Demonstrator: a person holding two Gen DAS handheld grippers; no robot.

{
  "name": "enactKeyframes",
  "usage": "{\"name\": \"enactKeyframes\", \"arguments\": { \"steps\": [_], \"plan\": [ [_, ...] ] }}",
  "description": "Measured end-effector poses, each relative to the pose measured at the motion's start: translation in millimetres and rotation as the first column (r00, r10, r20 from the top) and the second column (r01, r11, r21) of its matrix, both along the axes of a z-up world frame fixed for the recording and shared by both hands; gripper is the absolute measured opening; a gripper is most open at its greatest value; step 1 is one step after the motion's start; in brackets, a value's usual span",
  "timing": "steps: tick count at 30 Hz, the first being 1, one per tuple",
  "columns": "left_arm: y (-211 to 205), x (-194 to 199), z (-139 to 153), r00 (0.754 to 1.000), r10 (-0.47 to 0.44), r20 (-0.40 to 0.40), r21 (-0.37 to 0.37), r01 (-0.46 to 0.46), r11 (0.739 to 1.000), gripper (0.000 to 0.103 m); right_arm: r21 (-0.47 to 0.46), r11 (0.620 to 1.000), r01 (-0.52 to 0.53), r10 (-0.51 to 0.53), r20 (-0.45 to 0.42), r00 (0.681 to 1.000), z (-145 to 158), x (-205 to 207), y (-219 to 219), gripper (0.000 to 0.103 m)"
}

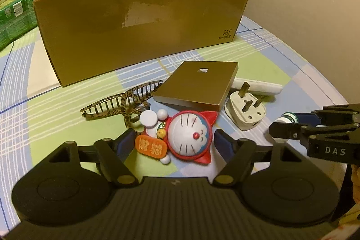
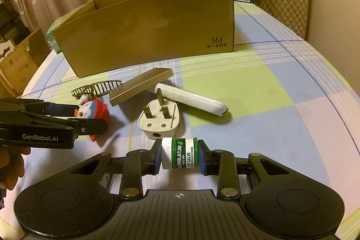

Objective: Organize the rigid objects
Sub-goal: 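Grasp the red Doraemon figure with the left tool while the right tool holds the bottle, then carry the figure and pill bottle into the cardboard box and release both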

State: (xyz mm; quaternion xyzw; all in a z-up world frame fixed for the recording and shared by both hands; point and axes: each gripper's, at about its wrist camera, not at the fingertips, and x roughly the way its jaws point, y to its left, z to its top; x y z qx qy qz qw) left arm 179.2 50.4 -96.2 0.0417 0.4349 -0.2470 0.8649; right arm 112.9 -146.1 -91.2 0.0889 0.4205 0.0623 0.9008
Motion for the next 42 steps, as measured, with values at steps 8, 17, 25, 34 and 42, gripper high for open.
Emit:
{"name": "enactKeyframes", "arguments": {
  "steps": [8, 17, 25, 34, 42],
  "plan": [
    [-3, 2, -4, 1.0, 0.018, -0.009, 0.01, -0.018, 1.0, 0.07, 0.007, 1.0, 0.003, -0.003, -0.007, 1.0, -3, 0, -4, 0.029],
    [-10, -12, 7, 0.999, 0.028, -0.025, 0.017, -0.028, 0.999, 0.069, 0.017, 1.0, 0.002, -0.002, 0.014, 1.0, 8, -2, -12, 0.029],
    [-16, -21, 26, 0.998, 0.061, -0.016, 0.02, -0.061, 0.998, 0.069, 0.027, 1.0, 0.003, -0.004, 0.046, 0.999, 28, -6, -22, 0.029],
    [-15, -12, 82, 0.99, 0.14, 0.017, -0.013, -0.14, 0.99, 0.069, 0.059, 0.997, -0.046, 0.039, 0.112, 0.993, 68, 4, -27, 0.029],
    [-15, 21, 145, 0.975, 0.194, 0.105, 0.018, -0.197, 0.98, 0.069, 0.036, 0.989, -0.144, 0.134, 0.205, 0.97, 122, 52, -35, 0.029]
  ]
}}
